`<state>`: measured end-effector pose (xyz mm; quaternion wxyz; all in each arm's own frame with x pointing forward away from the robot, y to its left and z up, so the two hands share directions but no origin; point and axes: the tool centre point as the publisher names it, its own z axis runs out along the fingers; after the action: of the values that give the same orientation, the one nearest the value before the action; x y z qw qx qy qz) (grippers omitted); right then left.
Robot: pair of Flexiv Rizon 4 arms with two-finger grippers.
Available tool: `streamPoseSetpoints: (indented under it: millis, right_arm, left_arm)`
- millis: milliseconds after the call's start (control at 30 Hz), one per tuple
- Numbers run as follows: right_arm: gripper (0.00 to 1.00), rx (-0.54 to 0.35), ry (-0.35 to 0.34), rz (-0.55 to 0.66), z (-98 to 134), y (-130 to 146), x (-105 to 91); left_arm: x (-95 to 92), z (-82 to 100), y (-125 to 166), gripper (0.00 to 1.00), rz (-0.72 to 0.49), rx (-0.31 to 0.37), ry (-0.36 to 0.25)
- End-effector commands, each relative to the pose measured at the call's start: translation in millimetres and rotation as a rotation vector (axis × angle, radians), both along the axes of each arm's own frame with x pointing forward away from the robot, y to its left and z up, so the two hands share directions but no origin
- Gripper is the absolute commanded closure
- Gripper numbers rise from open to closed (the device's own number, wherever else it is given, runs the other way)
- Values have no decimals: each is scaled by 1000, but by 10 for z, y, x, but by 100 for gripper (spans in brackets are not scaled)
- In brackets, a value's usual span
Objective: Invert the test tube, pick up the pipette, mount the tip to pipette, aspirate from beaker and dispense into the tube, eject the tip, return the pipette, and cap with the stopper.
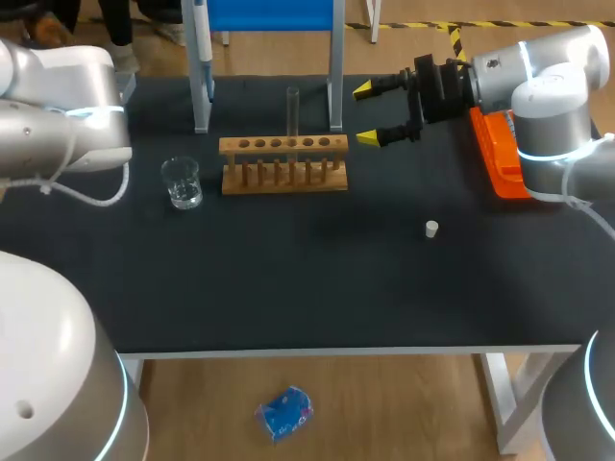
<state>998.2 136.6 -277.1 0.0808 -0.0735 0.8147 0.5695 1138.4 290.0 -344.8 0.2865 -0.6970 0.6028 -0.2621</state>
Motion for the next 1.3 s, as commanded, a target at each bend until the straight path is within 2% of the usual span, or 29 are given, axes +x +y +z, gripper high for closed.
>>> streamPoseSetpoints:
  millis: [33, 233, 500, 633, 700, 833, 1000, 1100, 1200, 1300]
  right_arm:
    - [0, -1, 0, 1, 0, -3, 0]
    - [0, -1, 0, 1, 0, -3, 0]
    - [0, -1, 0, 1, 0, -3, 0]
    - [0, -1, 0, 1, 0, -3, 0]
    - [0, -1, 0, 1, 0, -3, 0]
    - [0, -1, 0, 1, 0, -3, 0]
    - [0, -1, 0, 1, 0, -3, 0]
    - [0, -1, 0, 1, 0, -3, 0]
    - [0, -1, 0, 1, 0, -3, 0]
    - [0, -1, 0, 1, 0, -3, 0]
  left_arm:
    - [76, -32, 24, 0, 6, -1, -4]
    - [129, -57, -12, 0, 4, -1, -3]
    - [99, -123, -62, 0, 2, 0, 16]
    - [78, -120, -68, 6, 2, 4, 22]
    - [71, -116, -66, 5, 1, 7, 23]
    - [65, -115, -55, 13, -1, 14, 27]
    - [55, -103, -84, 14, -19, 27, 32]
    - [49, -106, -92, 20, -22, 36, 40]
    - [46, -111, -97, 21, -23, 39, 42]
    - [45, -115, -101, 26, -23, 40, 45]
